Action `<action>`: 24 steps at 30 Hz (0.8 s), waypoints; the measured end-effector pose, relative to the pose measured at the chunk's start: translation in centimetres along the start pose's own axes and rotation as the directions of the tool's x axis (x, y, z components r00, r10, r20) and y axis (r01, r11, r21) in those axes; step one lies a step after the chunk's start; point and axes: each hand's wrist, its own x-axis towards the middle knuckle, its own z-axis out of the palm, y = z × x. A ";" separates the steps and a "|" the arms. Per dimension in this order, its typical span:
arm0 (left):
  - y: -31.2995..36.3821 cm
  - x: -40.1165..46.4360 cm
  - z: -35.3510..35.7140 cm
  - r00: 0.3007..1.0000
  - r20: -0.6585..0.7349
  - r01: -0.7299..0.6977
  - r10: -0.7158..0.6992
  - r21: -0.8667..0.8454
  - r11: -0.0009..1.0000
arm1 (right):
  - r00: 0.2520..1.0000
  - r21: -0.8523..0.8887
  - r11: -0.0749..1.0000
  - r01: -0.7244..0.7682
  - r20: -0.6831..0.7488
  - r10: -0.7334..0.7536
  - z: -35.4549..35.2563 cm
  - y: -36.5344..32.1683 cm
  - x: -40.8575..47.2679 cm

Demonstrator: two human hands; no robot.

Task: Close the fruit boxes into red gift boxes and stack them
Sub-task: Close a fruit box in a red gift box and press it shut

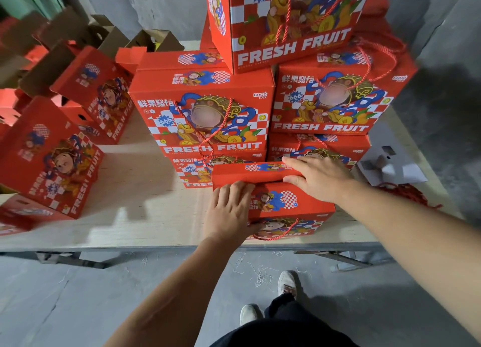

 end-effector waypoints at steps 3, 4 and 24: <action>0.0 0.2 -0.1 0.995 0.095 0.020 -0.018 -0.024 1.000 | 1.000 -0.013 1.000 0.012 0.007 -0.012 -0.3 0.5 0.6; 0.0 0.3 -0.1 0.994 0.109 0.029 -0.026 -0.032 0.999 | 0.999 -0.010 1.000 -0.006 0.035 0.006 0.2 0.2 0.4; -1.1 1.0 1.1 0.971 -0.161 0.116 -0.175 -0.323 0.939 | 0.969 0.184 0.982 -0.052 0.246 0.005 0.6 0.3 0.2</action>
